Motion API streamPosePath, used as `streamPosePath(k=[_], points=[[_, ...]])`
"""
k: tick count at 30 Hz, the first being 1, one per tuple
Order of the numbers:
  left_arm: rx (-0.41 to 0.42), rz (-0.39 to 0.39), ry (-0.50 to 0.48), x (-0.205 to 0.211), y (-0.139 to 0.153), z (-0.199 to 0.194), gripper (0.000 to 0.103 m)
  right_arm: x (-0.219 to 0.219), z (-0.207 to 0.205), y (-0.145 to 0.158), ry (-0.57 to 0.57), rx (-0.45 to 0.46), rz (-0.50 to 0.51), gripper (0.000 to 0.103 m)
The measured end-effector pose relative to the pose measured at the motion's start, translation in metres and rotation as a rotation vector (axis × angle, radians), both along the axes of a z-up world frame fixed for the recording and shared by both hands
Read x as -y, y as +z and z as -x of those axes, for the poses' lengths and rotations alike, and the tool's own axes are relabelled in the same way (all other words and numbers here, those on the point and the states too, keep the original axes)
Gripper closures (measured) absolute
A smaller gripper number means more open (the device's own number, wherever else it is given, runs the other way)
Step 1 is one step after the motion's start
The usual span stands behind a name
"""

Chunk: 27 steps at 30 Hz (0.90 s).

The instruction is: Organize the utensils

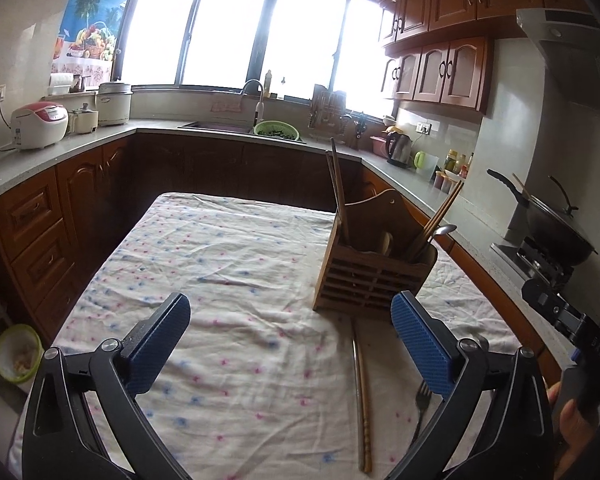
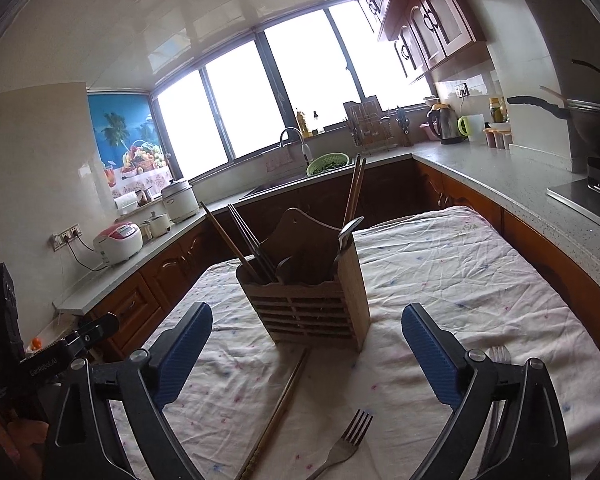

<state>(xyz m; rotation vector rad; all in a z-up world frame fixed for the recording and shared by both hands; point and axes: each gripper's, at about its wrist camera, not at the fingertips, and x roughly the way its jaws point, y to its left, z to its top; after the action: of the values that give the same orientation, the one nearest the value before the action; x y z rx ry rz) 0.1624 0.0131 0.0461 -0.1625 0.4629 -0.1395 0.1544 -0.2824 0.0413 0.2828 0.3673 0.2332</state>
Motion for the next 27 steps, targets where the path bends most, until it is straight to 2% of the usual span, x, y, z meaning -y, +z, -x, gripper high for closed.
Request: streamPosePath(k=[10,21,27], points=[[0.037,-0.058,0.032,0.003,-0.004,0.049,0.000,-0.005,0.038,-0.003,0.005,0.029,0.006,0.003],[0.107,-0.124,0.067,0.016,-0.018,0.087,0.000,-0.012,0.078,-0.017,-0.008,0.088,0.073,0.000],[0.132,-0.145,0.076,0.018,-0.016,0.101,0.000,-0.015,0.093,-0.021,0.002,0.098,0.102,0.000]])
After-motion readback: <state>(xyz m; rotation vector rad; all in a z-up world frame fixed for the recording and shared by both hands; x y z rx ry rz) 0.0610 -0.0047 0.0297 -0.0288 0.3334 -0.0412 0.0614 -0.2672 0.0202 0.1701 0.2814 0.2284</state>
